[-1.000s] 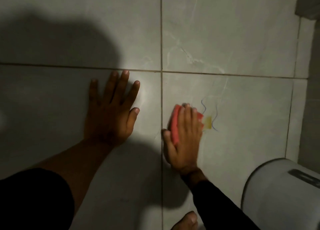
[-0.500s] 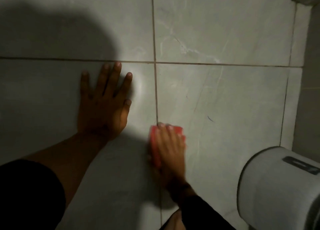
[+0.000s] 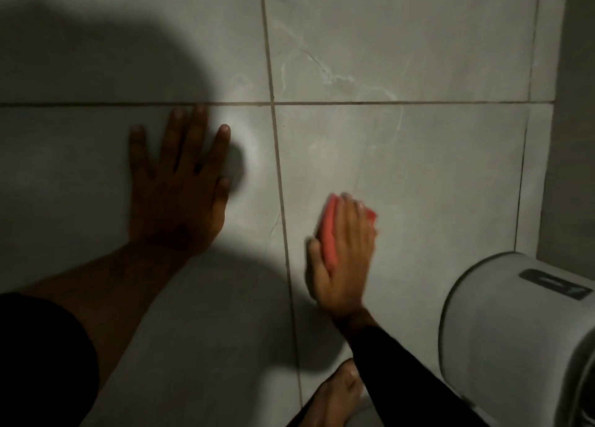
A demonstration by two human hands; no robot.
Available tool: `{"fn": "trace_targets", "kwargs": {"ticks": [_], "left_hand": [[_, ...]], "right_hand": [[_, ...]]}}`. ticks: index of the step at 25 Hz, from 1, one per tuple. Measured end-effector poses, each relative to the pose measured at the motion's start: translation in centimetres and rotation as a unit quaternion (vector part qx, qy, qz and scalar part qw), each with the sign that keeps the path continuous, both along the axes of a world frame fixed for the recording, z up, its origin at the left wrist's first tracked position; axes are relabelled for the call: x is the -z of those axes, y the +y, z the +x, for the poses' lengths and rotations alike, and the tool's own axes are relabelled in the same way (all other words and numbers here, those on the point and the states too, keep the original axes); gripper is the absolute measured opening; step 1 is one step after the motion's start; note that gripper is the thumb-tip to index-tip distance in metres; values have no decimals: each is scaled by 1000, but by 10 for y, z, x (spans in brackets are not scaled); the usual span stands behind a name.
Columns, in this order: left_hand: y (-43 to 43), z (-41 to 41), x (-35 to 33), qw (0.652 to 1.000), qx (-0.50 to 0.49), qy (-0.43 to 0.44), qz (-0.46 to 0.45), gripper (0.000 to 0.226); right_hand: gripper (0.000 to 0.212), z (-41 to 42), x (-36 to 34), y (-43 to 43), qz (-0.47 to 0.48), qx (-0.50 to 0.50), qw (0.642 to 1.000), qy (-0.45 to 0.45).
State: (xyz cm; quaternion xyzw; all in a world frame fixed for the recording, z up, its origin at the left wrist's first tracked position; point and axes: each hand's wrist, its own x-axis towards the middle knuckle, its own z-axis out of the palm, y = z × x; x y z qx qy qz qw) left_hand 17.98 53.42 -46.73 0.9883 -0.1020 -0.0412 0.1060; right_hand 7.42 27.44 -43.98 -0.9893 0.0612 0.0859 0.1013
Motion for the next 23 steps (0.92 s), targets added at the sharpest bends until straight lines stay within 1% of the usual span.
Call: {"fn": "trace_targets", "kwargs": {"ticks": [1,2,3,4,5,6,7,8,9,10,11,12,13,14,15,16,17,18,19,20,21,22,23], "left_hand": [[1,-1,0,1000,1,4,1,73],[1,-1,1,1000,3,5,0,73],[-1,-2,2,1000,4,3,-2,73],[-1,-1,2,1000,6,1,-1,73],[0,0,2,1000,8,2,0,73],[-1,1,3,1000,8,3,0,74],[-1,1,3,1000,6,2,1,75],[-1,1,3,1000,3,2,4,75],[-1,0,3,1000,1,4,3,75],[-1,0,2,1000,0,7,2,76],[0,0,2,1000,-1,8,1,75],[-1,-1,2,1000,-1,8,0,75],[-1,-1,2,1000,2,6,0,75],[-2,0,2,1000,5,2,0,74],[-3,0,2,1000,5,-3,0,74],[-3,0,3,1000,3,-7,1,75],[-1,0,4,1000,0,-6,3,75],[-1,-1,5,1000,-1,-4,2,76],[-1,-1,5,1000,-1,-1,2,75],[-3,0,4,1000,-4,1,5,75],[-4,0,3,1000,-7,0,8,74],[-4,-1,2,1000,-8,0,9,73],[-4,-1,3,1000,-9,-4,8,72]], "right_hand": [[78,-18,-4,-15,-2,39,999,-3],[74,-12,-4,-31,7,118,993,-22],[71,16,-2,-43,19,235,971,-48],[70,58,3,-47,12,329,940,-86],[69,97,7,-35,0,345,931,-117],[70,120,10,-15,-10,290,948,-133],[71,125,13,10,-16,180,974,-134],[73,104,17,34,-2,75,991,-113],[74,65,14,52,12,-10,998,-66],[74,21,6,57,11,-75,997,-20],[73,-19,-4,45,10,-91,996,10],[72,-39,-7,24,15,-54,998,11],[69,-40,-7,2,27,33,999,-15],[65,-22,-6,-16,29,179,982,-45],[62,11,-1,-26,17,340,936,-86],[62,44,4,-18,0,432,894,-119],[63,65,10,1,-8,434,892,-124],[66,71,11,27,-19,359,925,-122],[69,53,14,50,-22,240,964,-111],[70,24,10,72,-6,125,989,-75],[70,-7,-1,86,-1,35,999,-18],[69,-33,-13,86,4,-21,999,27],[69,-36,-18,78,20,-39,998,34]]}}
